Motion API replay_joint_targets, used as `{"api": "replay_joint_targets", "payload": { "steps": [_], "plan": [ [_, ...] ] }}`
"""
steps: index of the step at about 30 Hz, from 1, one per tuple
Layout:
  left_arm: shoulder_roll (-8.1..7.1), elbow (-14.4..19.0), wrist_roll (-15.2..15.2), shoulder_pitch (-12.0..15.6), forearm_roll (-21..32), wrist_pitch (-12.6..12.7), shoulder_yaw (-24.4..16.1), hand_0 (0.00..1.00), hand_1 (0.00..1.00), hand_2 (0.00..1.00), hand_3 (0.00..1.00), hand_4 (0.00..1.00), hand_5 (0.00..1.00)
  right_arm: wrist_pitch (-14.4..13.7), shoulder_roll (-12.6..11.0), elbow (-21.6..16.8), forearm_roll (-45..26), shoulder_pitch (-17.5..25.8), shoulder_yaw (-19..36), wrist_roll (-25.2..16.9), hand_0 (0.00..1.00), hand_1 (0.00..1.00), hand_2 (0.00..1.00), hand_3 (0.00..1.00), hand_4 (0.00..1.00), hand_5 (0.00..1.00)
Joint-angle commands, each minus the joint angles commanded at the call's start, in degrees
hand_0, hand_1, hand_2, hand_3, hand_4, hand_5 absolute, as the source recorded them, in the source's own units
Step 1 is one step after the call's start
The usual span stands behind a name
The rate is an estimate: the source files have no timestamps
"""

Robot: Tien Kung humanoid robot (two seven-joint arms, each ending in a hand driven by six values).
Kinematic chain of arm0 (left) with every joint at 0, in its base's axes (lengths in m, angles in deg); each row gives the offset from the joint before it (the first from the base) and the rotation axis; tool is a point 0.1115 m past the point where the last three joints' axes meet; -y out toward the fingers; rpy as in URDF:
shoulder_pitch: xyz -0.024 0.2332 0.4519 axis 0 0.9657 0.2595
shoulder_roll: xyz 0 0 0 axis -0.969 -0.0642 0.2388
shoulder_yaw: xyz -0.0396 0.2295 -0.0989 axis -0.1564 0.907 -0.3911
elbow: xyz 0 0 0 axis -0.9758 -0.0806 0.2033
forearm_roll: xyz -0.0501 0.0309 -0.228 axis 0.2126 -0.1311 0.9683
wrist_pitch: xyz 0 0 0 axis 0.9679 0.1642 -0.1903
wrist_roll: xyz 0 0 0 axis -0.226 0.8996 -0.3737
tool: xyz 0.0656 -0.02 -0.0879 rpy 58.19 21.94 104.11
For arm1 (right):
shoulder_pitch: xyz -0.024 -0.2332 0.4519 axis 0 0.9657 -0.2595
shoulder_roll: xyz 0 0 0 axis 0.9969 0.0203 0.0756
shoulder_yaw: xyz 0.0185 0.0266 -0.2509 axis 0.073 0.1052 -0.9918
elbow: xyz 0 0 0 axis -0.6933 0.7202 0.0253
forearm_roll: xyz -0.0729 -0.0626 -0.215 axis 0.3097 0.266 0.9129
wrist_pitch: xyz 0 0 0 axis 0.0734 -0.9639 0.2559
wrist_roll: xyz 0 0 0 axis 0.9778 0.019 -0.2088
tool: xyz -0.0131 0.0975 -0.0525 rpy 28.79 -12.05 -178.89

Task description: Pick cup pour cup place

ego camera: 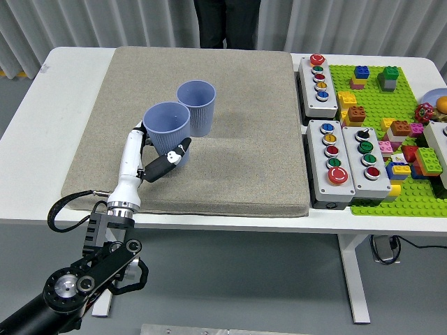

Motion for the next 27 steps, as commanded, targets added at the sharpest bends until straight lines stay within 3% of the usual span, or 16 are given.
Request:
{"api": "replay_joint_targets", "payload": {
  "steps": [5,12,17,27],
  "plan": [
    [0.6,-2.81,-4.99,-0.55,6.32,0.0,3.54,0.433,0.475,0.562,0.564,0.7,0.337,-0.03,0.06,-0.04,0.27,0.2,0.03,0.1,0.676,0.621,0.573,0.563,0.002,0.183],
    [1.58,-6.55,-8.34,-2.37,7.93,0.0,6.87,0.449,0.482,0.574,0.564,0.696,0.351,-0.01,0.03,-0.02,0.23,0.07,0.0,0.02,0.676,0.621,0.573,0.563,0.002,0.184],
    [2.41,-9.39,-10.11,-4.16,9.17,0.0,8.4,0.451,0.483,0.571,0.564,0.702,0.361,-0.03,0.04,-0.02,0.03,-0.1,-0.06,-0.02,0.676,0.621,0.573,0.563,0.002,0.182],
    [3.23,-12.15,-10.52,-6.41,10.09,0.0,9.01,0.456,0.486,0.574,0.566,0.702,0.37,-0.02,0.05,-0.02,-0.07,-0.38,-0.07,-0.03,0.676,0.621,0.573,0.563,0.002,0.183]
  ]
}}
